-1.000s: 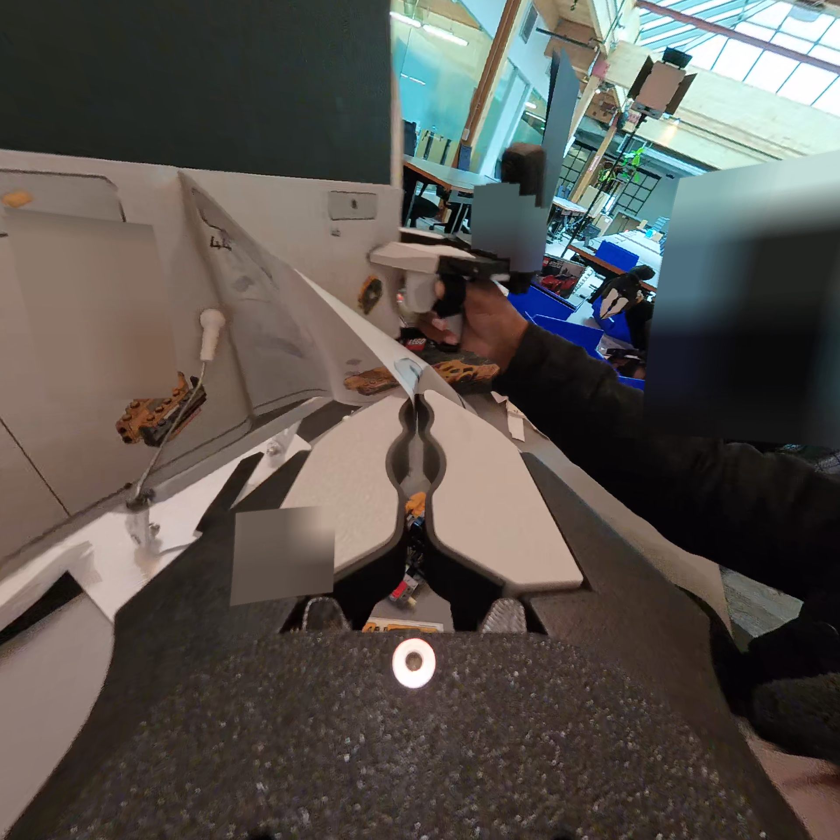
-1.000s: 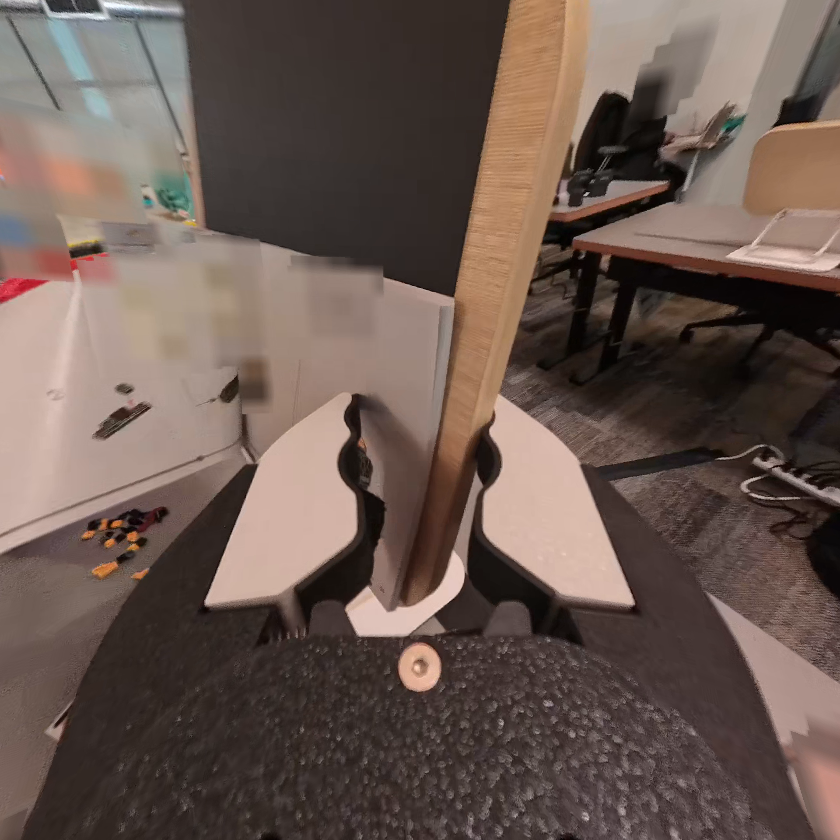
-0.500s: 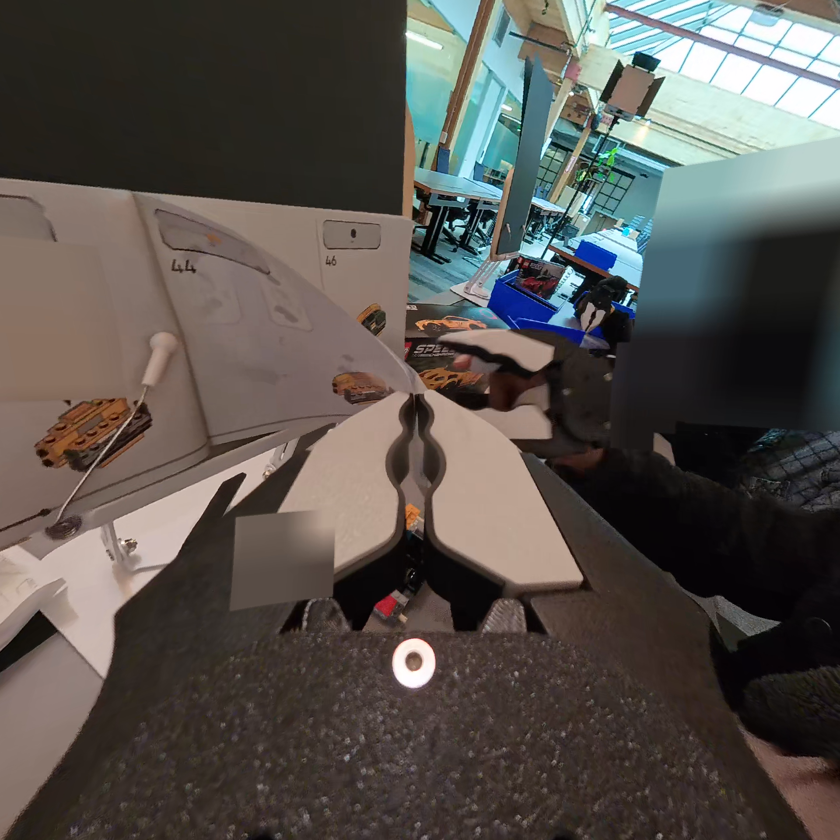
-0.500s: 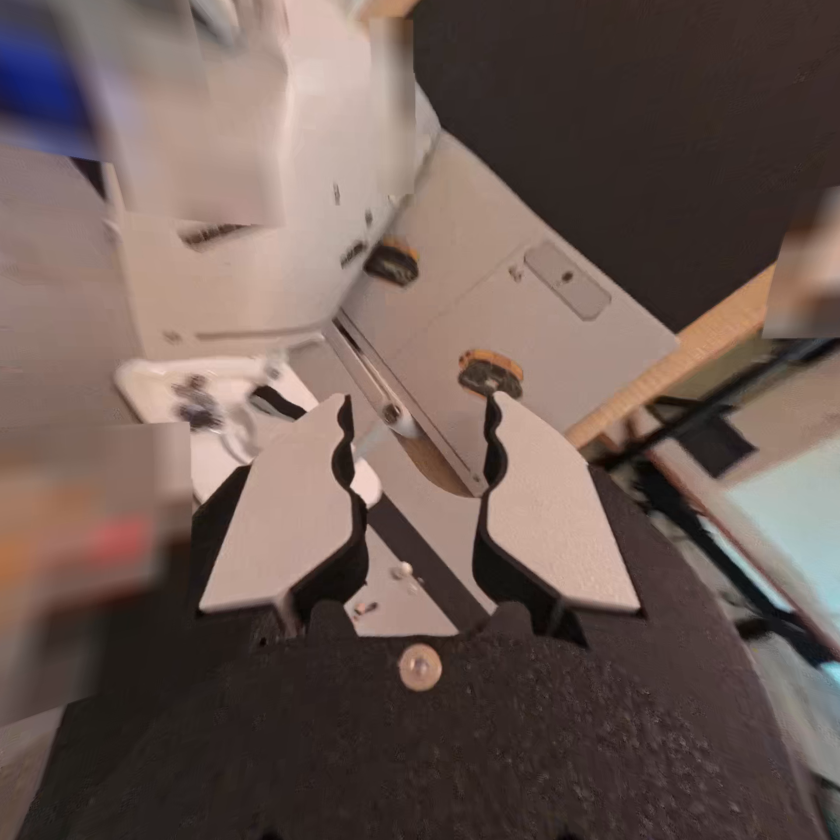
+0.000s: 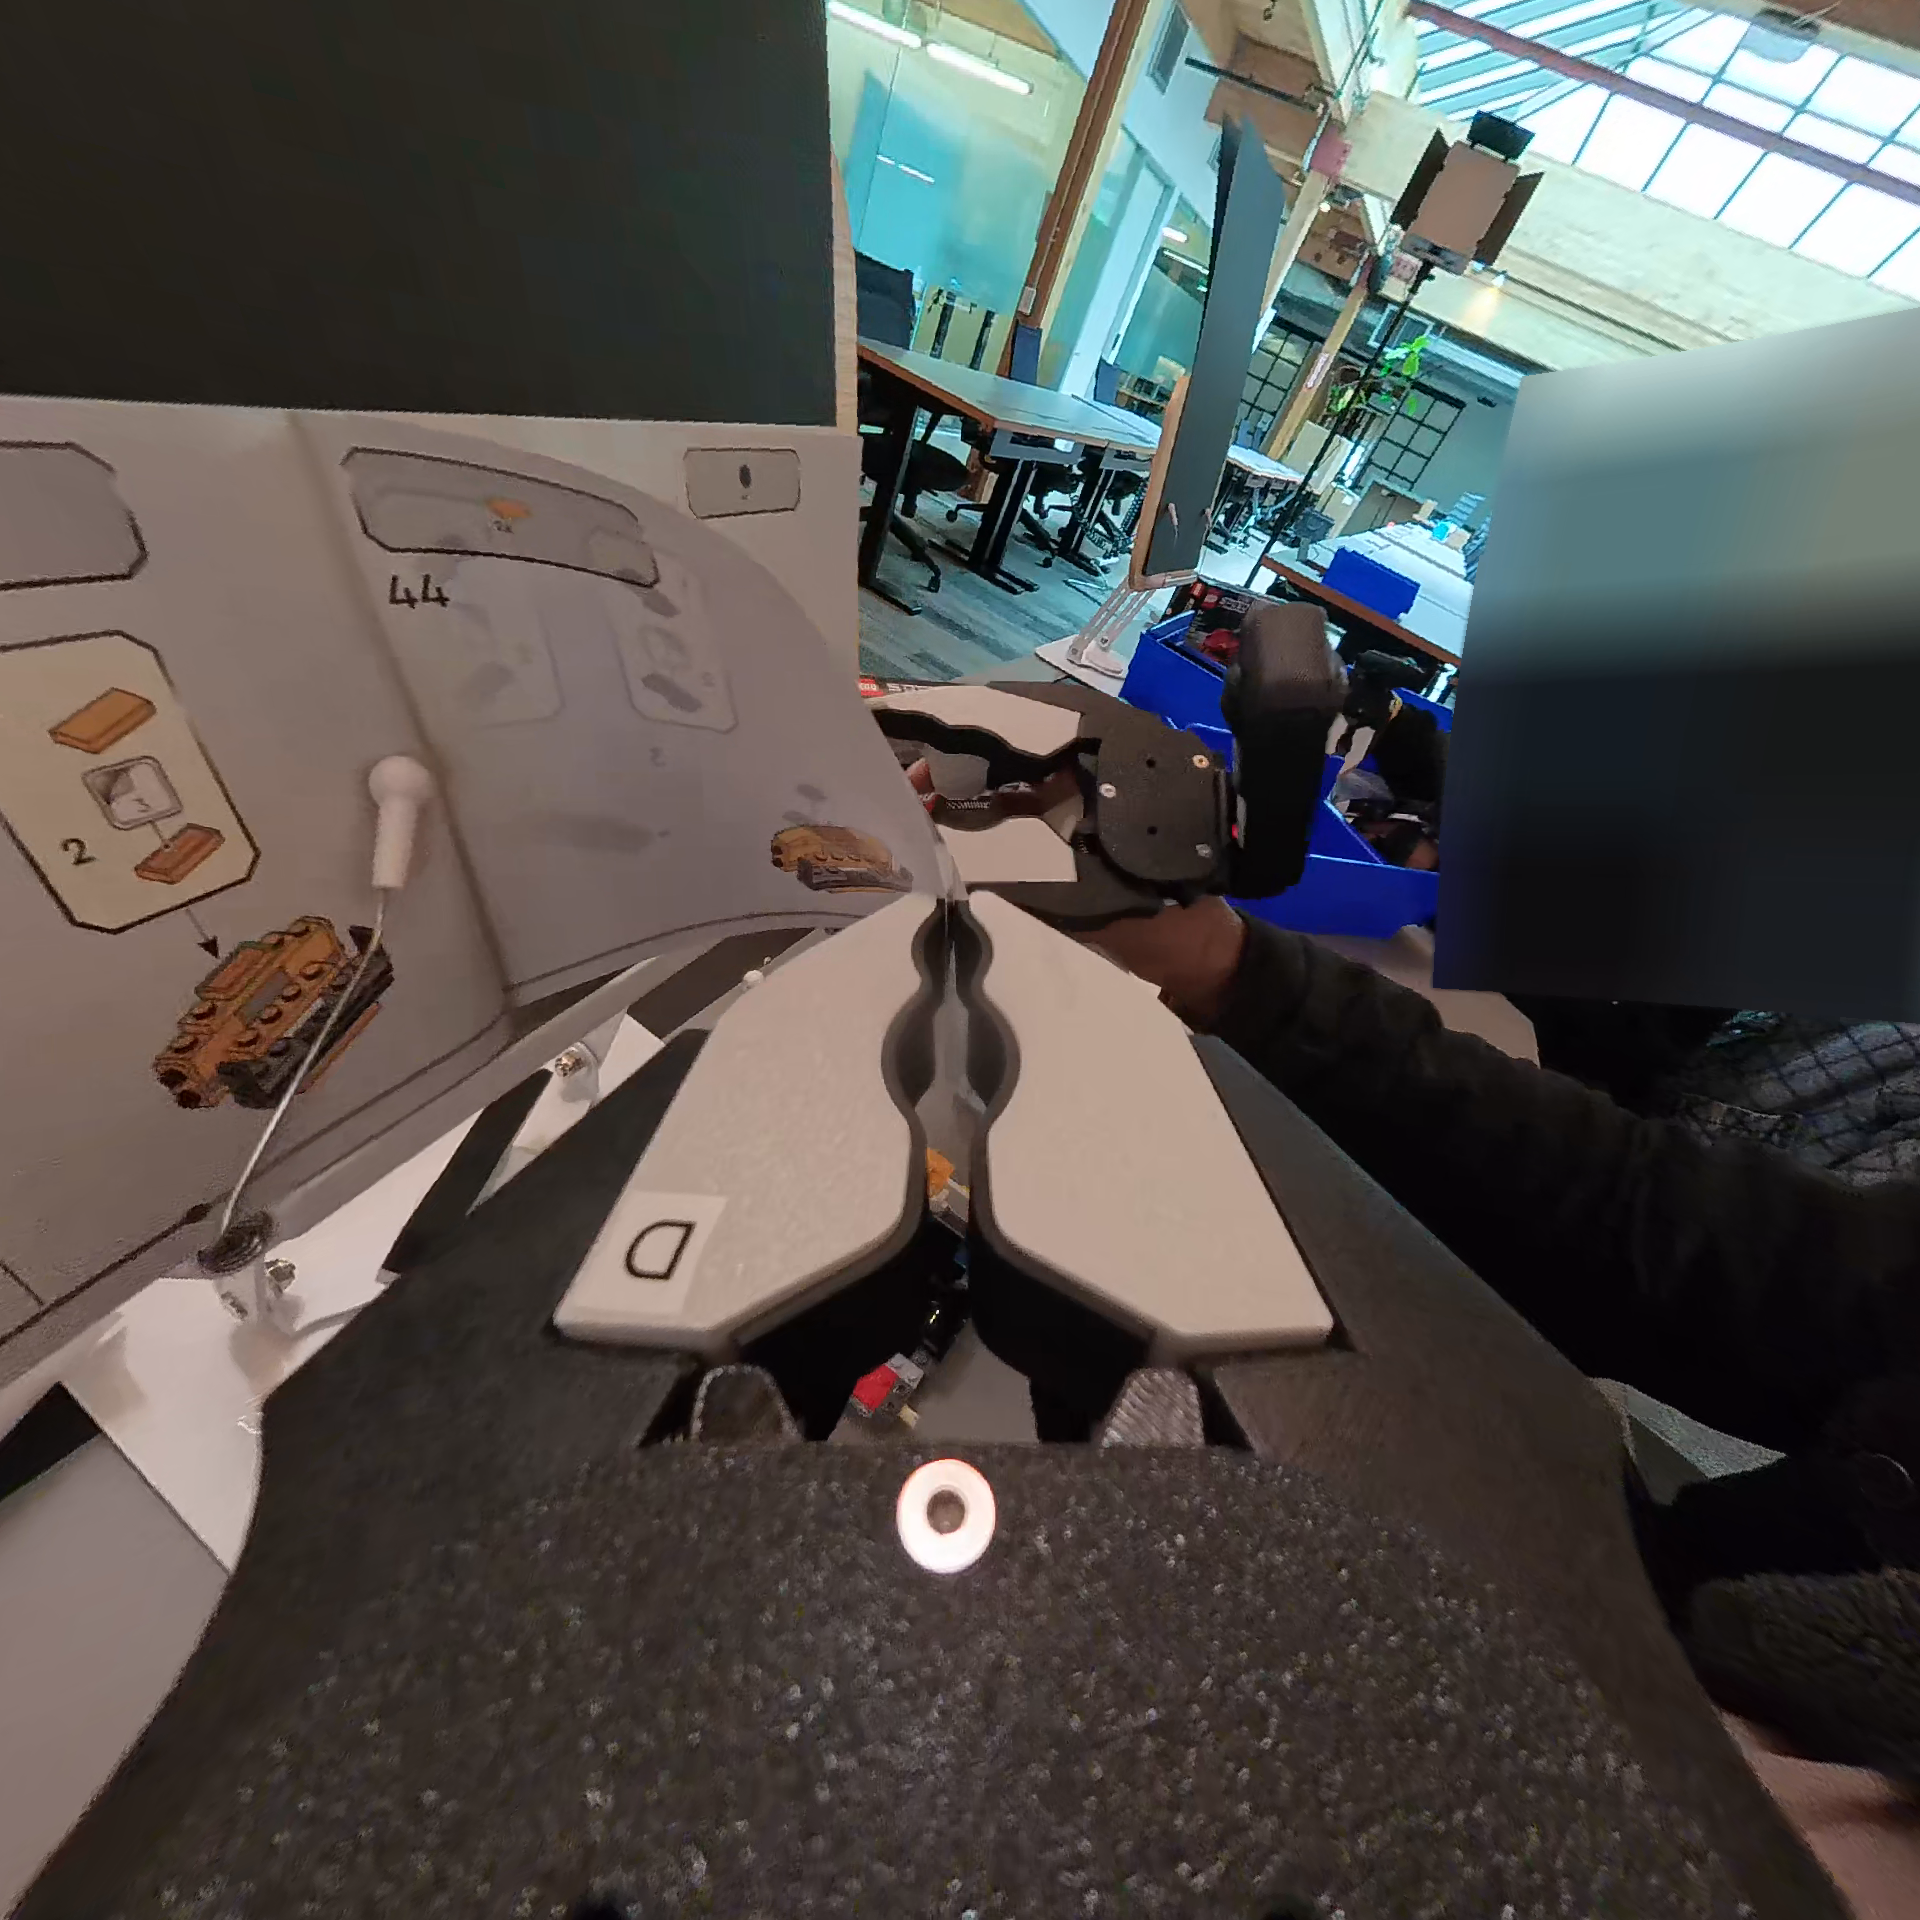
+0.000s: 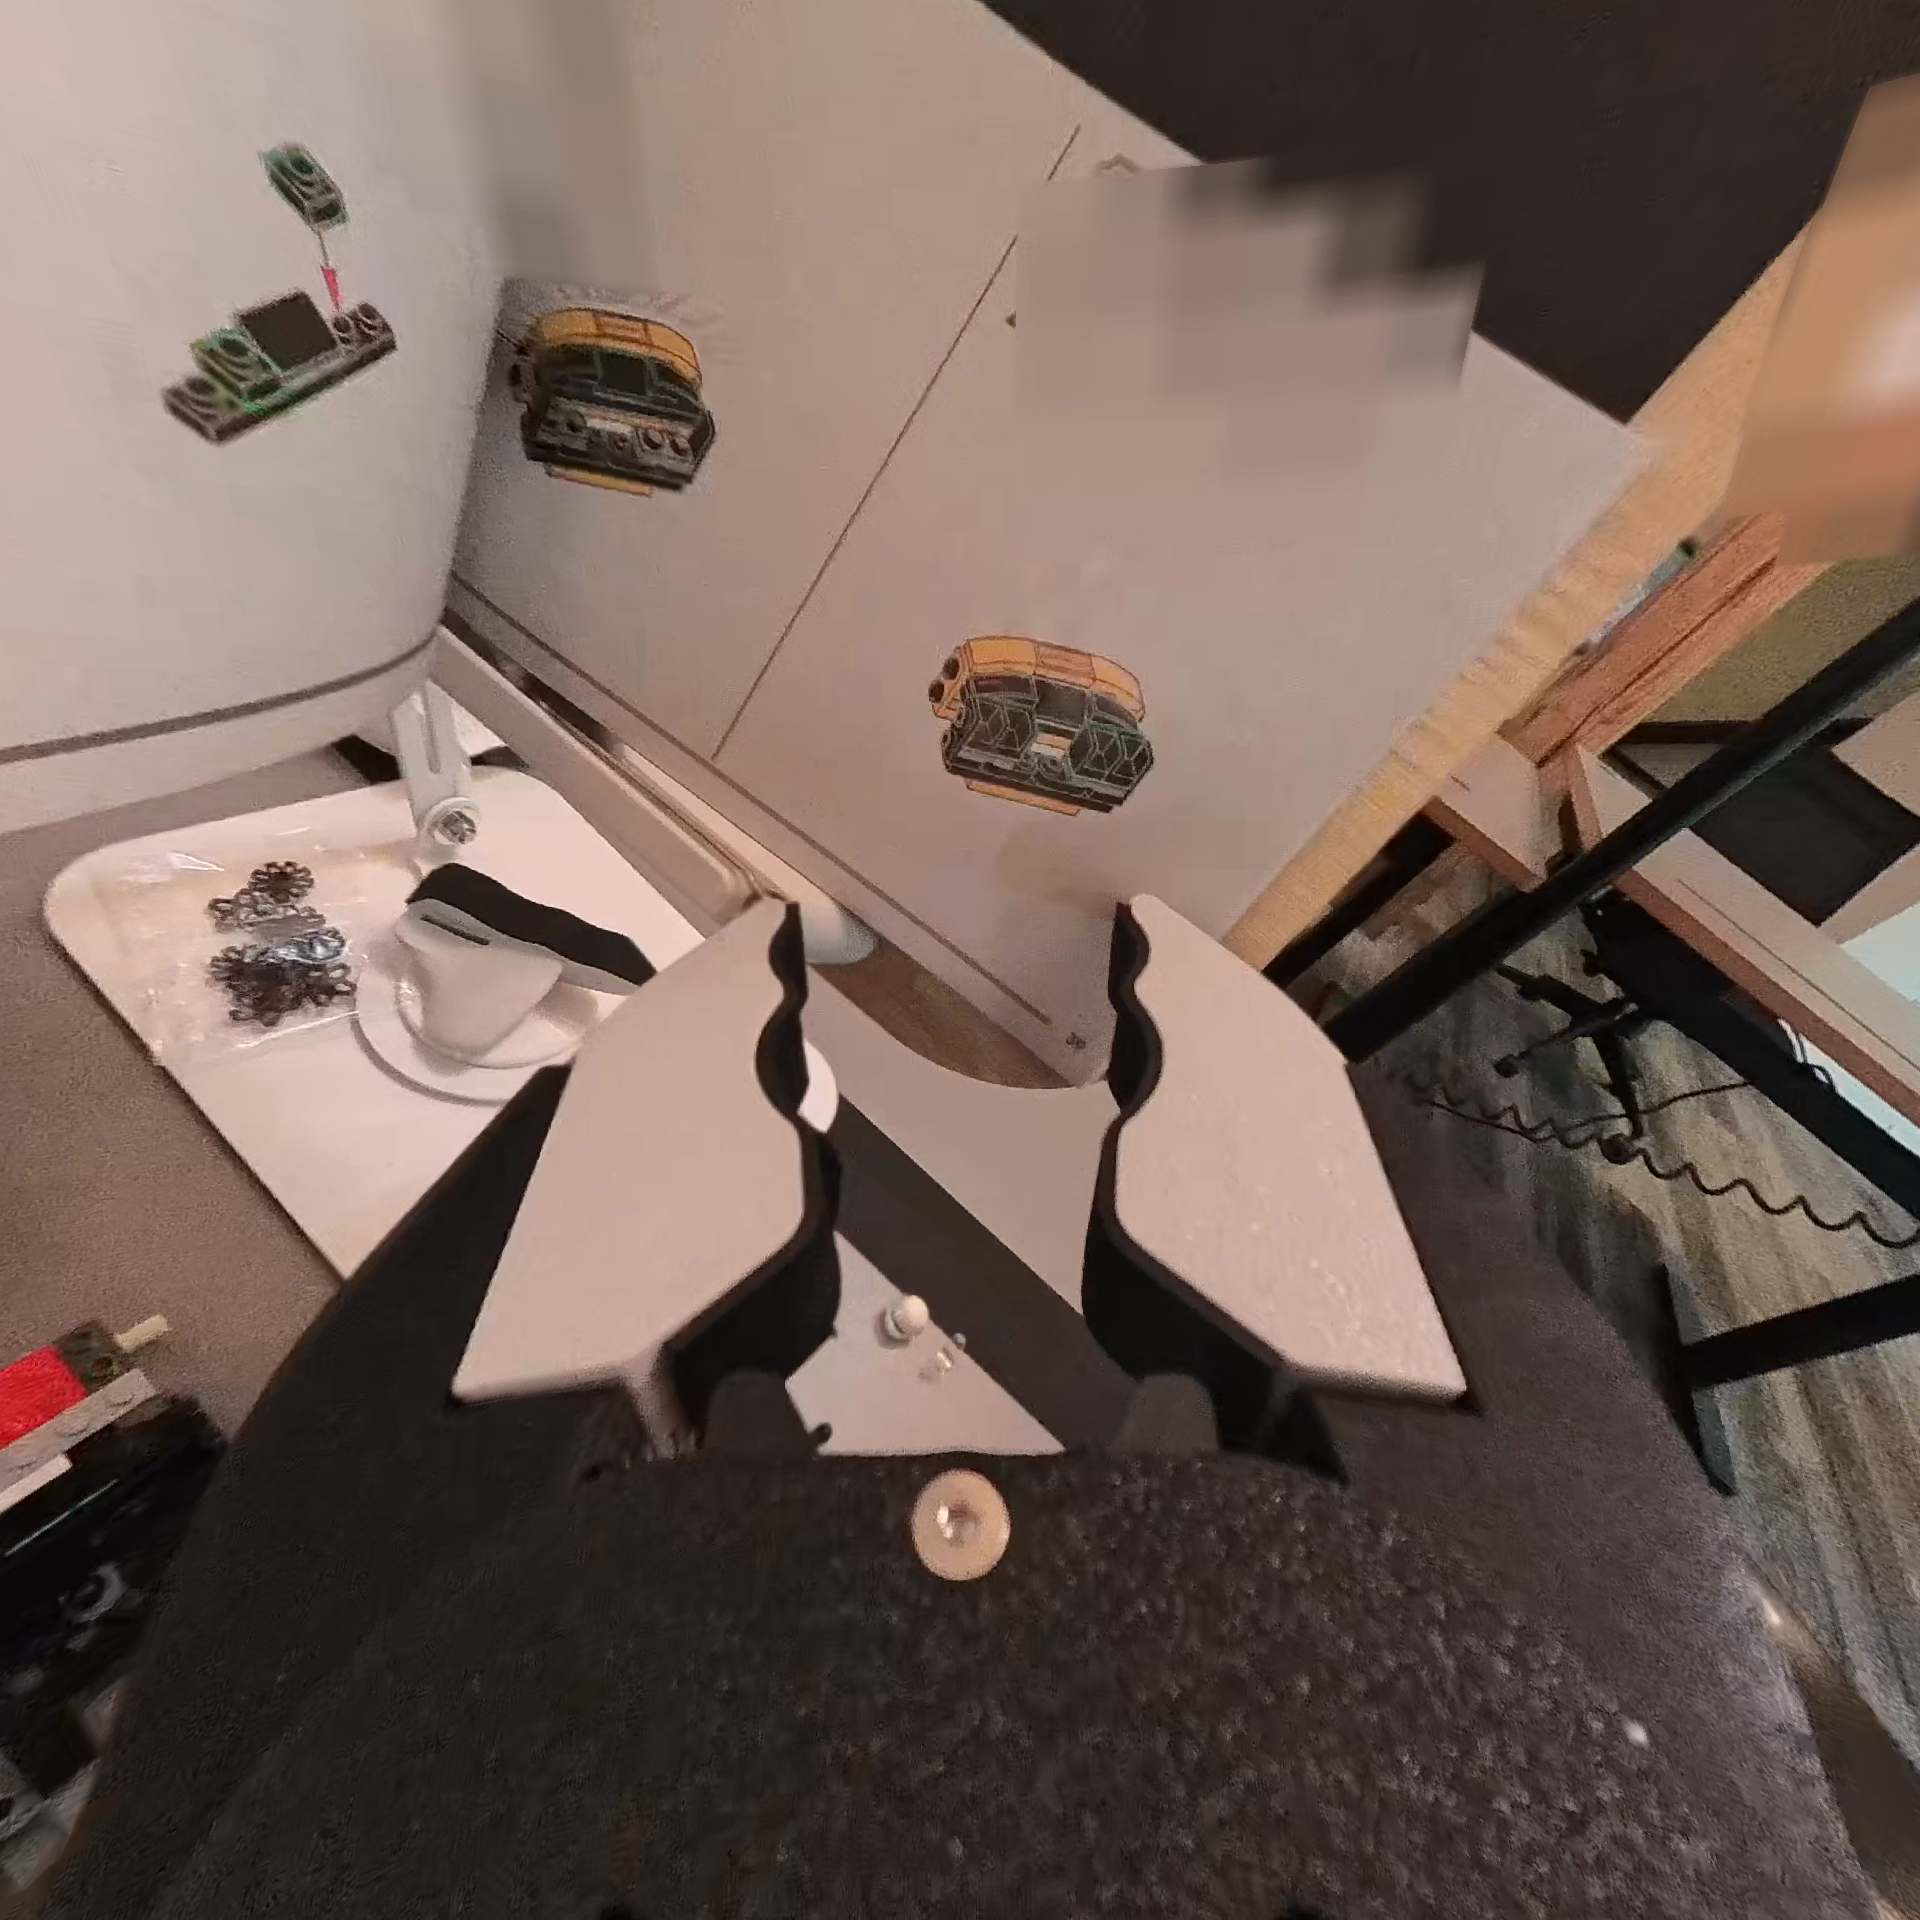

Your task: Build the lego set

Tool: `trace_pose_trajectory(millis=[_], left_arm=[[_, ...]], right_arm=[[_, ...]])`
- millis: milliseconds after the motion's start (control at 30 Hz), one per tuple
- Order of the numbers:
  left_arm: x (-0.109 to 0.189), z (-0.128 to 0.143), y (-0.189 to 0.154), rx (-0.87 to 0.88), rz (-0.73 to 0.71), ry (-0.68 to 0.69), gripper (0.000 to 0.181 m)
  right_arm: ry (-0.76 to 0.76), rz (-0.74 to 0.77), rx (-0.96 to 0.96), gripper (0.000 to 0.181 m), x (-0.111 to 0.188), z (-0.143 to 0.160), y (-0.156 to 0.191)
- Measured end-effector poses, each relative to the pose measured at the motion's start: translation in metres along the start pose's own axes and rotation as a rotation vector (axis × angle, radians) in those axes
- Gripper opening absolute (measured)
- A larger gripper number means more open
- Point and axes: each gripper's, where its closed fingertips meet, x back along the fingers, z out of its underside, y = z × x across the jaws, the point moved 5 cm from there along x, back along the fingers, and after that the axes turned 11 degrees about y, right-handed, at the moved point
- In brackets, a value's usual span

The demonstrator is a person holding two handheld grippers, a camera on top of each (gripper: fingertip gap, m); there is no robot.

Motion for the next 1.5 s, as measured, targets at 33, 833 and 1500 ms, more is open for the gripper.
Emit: trace_pose_trajectory(millis=[33, 833, 1500], left_arm=[[0.001, -0.001, 0.001, 0.003, -0.001, -0.005, 0.0], [0.016, -0.046, -0.014, 0.01, 0.13, -0.255, 0.039], [0.042, 0.044, 0.121, 0.196, -0.386, -0.339, 0.003]], right_arm=[[-0.027, -0.02, 0.005, 0.056, 0.006, -0.003, 0.003], [-0.509, 0.215, 0.206, 0.0, 0.106, -0.068, 0.105], [-0.37, -0.299, -0.055, 0.0, 0.069, -0.127, 0.155]])
